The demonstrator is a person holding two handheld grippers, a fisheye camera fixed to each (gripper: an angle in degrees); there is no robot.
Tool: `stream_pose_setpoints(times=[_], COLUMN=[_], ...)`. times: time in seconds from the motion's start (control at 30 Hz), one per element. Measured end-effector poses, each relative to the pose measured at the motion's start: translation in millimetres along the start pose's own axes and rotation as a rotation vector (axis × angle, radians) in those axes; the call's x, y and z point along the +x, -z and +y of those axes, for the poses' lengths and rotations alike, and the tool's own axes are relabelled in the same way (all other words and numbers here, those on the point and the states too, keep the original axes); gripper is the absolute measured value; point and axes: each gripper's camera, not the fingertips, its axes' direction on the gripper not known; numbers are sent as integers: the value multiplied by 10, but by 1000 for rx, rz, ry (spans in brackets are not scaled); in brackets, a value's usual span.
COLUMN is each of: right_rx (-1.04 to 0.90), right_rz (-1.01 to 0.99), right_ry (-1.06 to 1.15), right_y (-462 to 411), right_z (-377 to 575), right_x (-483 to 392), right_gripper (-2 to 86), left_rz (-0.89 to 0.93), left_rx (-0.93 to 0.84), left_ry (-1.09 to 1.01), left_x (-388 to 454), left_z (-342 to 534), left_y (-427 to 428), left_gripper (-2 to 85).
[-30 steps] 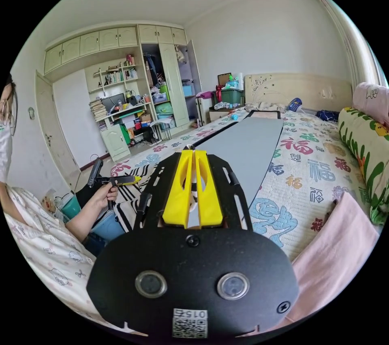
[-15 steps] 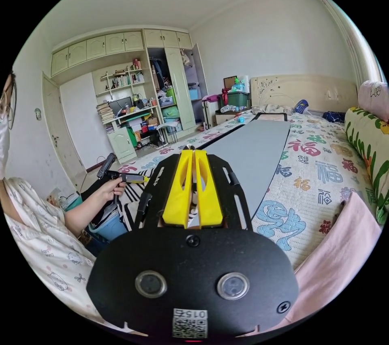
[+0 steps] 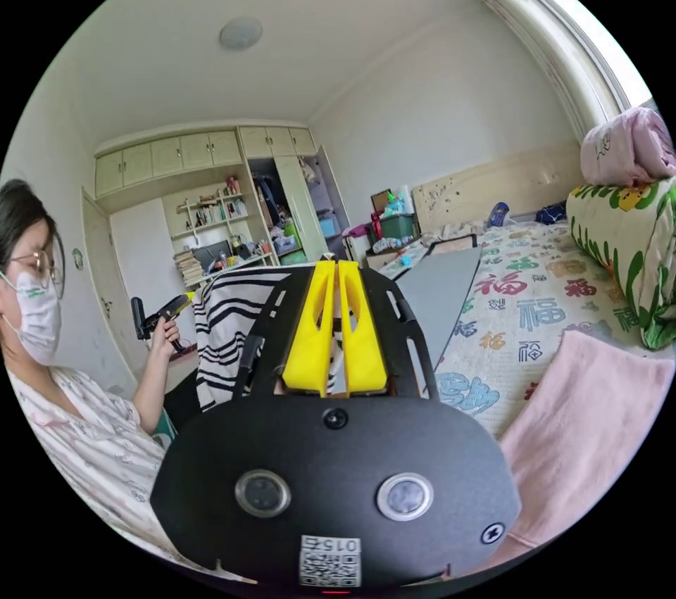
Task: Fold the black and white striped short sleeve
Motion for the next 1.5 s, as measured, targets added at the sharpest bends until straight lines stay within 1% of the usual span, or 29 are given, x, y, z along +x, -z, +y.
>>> stream_pose_setpoints(times=[0.03,0.1,0.13,0.23,0.33,0.47,0.57,0.67,0.73,0.77,0.83,0.87,0.9,0.93,0.97,1.0,1.03,1.07,1.13,1.17,1.2,1.23,1.27,1.3,1.33,1.43,1.5], right_rx=[56,126,164,243,308,335,306,218,94,51,-145,-200,-316,-419,-470,-586,-641,-644,-610,-605,-614,-654,-684,-748,-810,-957,-996], right_rz=[-50,-64,-48,-23,10,47,112,163,234,272,474,508,559,584,587,563,561,558,499,476,395,258,180,35,-66,-156,-163], right_ry=[17,58,101,196,270,308,293,207,116,101,109,110,92,54,44,46,56,84,246,279,336,389,416,476,534,626,640], right_y=[223,532,724,1122,1403,1459,1152,521,-234,-467,-1529,-1798,-2298,-2670,-2814,-3050,-3147,-3138,-2920,-2848,-2703,-2577,-2525,-2442,-2396,-2484,-2576], right_z=[-111,-264,-359,-539,-652,-745,-770,-726,-594,-541,-220,-126,65,247,337,518,685,767,1098,1180,1351,1537,1641,1874,2133,2755,2995], right_x=[-139,-416,-635,-1148,-1556,-1819,-1791,-1407,-888,-756,-247,-100,227,528,643,784,802,757,431,347,172,-15,-114,-320,-515,-847,-924], right_gripper=[-9,-9,-9,-10,-10,-10,-10,-9,-6,-5,3,11,25,59,76,100,113,114,111,108,102,100,98,99,100,105,104], left_rz=[37,109,153,213,280,327,357,336,276,253,162,142,112,71,52,16,28,49,199,250,366,481,536,642,722,767,761], left_rx=[54,116,154,233,272,288,254,166,50,12,-145,-186,-280,-384,-428,-478,-492,-487,-508,-531,-587,-651,-685,-754,-815,-935,-1001], left_ry=[-22,-53,-75,-117,-134,-144,-106,-53,-4,6,46,63,99,133,144,152,134,115,-32,-75,-169,-272,-328,-457,-582,-773,-823], left_x=[40,113,168,267,291,296,239,125,-19,-59,-240,-293,-410,-528,-579,-649,-664,-651,-459,-382,-194,40,173,469,765,1324,1511], left_z=[-115,-272,-363,-528,-626,-698,-761,-771,-673,-628,-339,-242,-44,151,242,385,461,481,524,542,598,682,737,872,1032,1359,1495], left_y=[195,458,613,920,1065,995,633,-28,-769,-988,-1922,-2158,-2609,-2993,-3139,-3309,-3335,-3307,-3115,-3066,-2968,-2869,-2820,-2720,-2636,-2672,-2819], left_gripper=[-9,-9,-9,-9,-9,-9,-8,-7,-4,-2,9,16,30,59,74,87,97,99,106,108,111,111,111,112,114,123,126])
